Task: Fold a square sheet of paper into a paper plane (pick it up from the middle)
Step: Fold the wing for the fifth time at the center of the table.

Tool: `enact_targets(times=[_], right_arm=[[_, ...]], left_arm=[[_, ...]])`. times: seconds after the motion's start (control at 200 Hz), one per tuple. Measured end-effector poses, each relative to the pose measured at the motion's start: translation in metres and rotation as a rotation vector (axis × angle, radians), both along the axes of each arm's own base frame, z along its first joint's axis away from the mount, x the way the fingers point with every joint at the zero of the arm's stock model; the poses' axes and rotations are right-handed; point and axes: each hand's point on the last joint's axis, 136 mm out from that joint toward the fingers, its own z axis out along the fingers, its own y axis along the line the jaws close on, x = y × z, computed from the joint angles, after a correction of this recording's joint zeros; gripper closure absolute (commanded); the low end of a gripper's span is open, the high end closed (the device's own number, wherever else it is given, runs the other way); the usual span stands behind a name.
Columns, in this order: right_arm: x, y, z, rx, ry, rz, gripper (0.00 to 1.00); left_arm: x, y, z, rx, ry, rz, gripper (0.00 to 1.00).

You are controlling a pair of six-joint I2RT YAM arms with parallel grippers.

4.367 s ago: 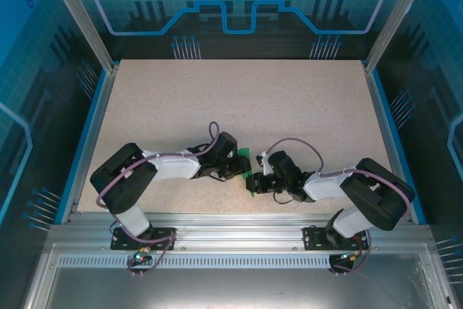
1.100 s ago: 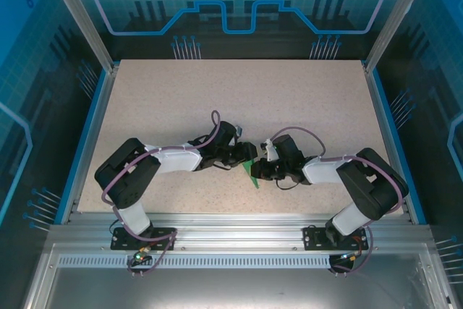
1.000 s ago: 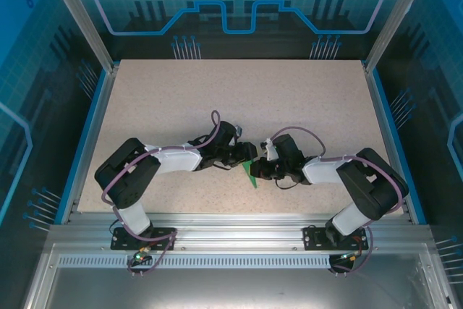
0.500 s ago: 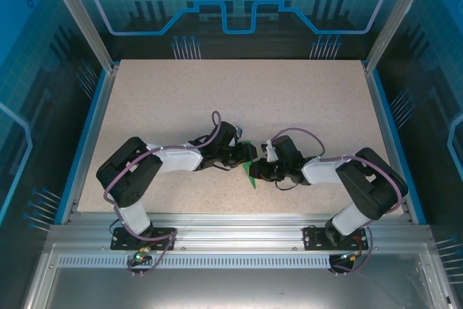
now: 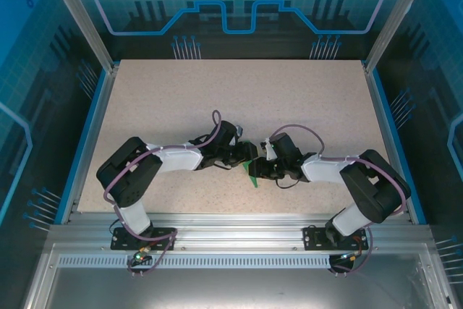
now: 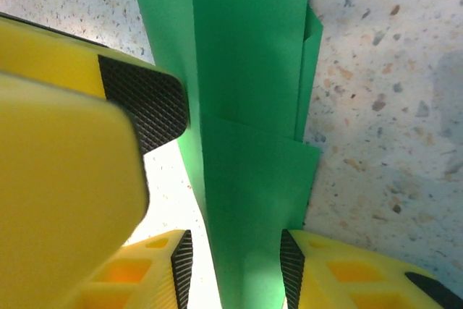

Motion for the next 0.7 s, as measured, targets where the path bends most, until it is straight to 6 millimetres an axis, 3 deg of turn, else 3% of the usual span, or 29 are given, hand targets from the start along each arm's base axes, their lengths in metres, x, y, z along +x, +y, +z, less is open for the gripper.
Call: enact_targets(times=[0.7], right_arm=[[-0.0007,-0.0023,0.0031,-0.049,-0.032,0.021,0.55]], left_arm=[[-0.0018,0.0020,-0.0028,0.012,0.011,-0.001,0.49]])
